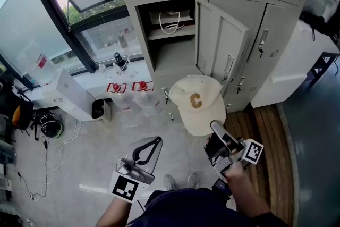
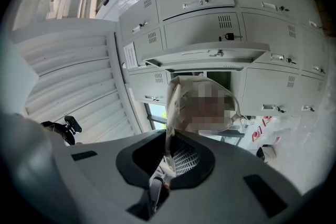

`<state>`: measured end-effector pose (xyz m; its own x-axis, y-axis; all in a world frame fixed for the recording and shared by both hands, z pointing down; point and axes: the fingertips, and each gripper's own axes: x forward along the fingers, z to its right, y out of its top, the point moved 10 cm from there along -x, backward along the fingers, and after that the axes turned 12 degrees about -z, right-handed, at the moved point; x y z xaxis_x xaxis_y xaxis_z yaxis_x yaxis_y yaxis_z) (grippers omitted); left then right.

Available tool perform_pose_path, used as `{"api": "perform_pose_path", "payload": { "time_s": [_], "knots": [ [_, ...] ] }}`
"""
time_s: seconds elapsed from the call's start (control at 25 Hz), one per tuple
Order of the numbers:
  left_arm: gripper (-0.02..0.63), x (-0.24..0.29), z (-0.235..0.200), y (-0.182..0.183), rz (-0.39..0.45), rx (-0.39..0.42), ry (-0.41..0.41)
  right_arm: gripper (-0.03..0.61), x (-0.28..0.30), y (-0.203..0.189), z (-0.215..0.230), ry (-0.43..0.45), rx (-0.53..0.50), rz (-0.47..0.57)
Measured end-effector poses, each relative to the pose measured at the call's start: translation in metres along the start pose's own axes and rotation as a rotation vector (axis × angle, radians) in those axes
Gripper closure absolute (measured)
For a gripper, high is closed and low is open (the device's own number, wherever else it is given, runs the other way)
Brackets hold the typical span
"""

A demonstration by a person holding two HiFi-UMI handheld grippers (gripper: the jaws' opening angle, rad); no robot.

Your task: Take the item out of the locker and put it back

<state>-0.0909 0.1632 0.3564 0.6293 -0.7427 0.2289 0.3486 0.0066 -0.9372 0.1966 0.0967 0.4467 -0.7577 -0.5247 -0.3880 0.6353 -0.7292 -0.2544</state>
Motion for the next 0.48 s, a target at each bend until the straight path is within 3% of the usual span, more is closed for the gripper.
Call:
{"api": "perform_pose_path", "payload": {
  "time_s": [0.48],
  "knots": [
    [0.611,0.010,0.020,0.006,-0.009,-0.018,0.071,0.558,0.000,0.029,-0.002,0.039,-0.004,-0.073]
  ]
}}
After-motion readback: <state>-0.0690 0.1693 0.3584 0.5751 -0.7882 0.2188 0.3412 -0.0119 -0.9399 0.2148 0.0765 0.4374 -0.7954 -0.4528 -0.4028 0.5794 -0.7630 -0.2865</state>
